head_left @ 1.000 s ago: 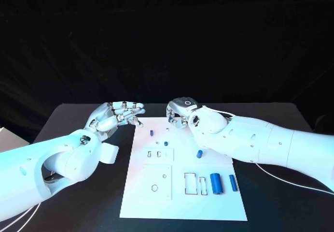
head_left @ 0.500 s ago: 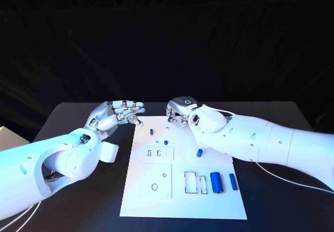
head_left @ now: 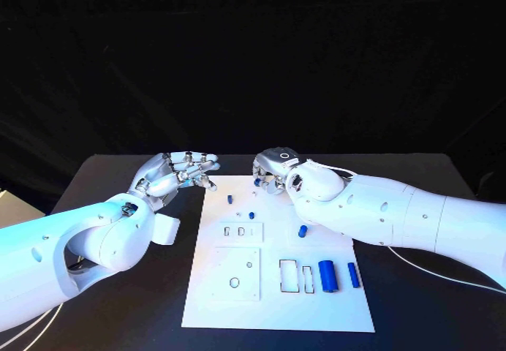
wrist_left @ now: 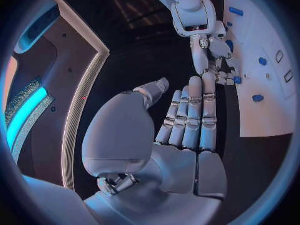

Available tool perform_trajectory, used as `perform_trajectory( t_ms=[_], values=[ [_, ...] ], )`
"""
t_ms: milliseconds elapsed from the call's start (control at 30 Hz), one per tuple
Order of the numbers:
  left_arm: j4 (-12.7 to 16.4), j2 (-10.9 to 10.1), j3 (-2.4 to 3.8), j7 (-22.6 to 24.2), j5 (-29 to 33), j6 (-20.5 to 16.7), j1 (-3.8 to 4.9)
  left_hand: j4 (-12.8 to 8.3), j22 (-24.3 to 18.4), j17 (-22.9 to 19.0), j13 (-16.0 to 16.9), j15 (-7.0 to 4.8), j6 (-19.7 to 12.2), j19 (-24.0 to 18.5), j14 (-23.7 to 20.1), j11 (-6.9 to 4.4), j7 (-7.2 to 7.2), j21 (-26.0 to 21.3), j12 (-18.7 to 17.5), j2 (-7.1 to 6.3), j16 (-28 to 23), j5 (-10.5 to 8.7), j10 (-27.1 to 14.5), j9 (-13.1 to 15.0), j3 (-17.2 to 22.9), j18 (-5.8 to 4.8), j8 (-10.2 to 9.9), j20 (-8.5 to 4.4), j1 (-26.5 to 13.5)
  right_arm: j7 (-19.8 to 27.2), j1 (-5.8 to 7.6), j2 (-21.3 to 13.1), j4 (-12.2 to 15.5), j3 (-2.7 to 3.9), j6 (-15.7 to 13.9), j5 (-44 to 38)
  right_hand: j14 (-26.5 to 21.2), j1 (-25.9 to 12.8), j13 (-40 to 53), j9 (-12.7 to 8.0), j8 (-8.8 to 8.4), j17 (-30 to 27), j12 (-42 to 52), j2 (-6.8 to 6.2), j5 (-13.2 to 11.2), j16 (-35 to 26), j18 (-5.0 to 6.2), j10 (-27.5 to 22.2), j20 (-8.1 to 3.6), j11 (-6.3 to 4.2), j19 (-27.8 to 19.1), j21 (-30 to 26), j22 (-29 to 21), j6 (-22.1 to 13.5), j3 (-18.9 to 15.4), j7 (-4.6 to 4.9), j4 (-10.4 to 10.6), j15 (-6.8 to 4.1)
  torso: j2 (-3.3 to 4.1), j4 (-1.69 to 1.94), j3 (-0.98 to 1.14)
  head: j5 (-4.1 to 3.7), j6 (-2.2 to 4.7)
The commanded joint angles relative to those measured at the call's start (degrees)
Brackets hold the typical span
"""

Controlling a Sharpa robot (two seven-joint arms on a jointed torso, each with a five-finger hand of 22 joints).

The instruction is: Assemble the parts on the task board

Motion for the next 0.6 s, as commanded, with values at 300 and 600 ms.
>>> perform_trajectory(
  t_ms=[300,600],
  values=[
    [0.02,0.05,0.05,0.27,-0.2,0.91,0.19,-0.02,0.08,0.02,0.06,-0.02,0.03,-0.33,-0.54,0.16,-0.22,0.36,0.25,-0.09,0.21,-0.2,0.26,0.09,0.32,0.52,0.36,-0.07,0.62,0.17,-0.09,0.02,-0.16,-0.06,-0.64,-0.25,0.51,-2.09,-3.86,-0.93,-5.05,-8.62,-0.21,-2.03,-3.92,-4.58,2.64,-14.42,1.99,3.34,-6.54,-13.5,-9.89,-8.73,-3.18,0.16,-0.21,1.97,0.03,0.08,0.0,-0.29,0.22],
    [-0.43,-0.27,0.05,0.33,-0.15,1.04,0.19,-0.11,0.71,-0.11,0.03,0.01,0.0,-0.9,-0.75,0.19,-0.18,1.18,0.25,-0.13,0.55,-0.22,0.24,0.11,0.52,0.51,0.39,-0.05,0.67,-0.43,-0.04,-6.0,5.06,0.16,-2.58,0.52,0.54,0.55,-4.41,-1.7,-6.54,-10.05,0.44,-0.38,-3.95,-5.25,3.13,-14.18,1.93,3.21,-6.56,-17.05,-12.86,-9.57,-10.57,-0.53,1.42,1.9,-0.12,-0.46,0.03,-0.54,0.43]
  ],
)
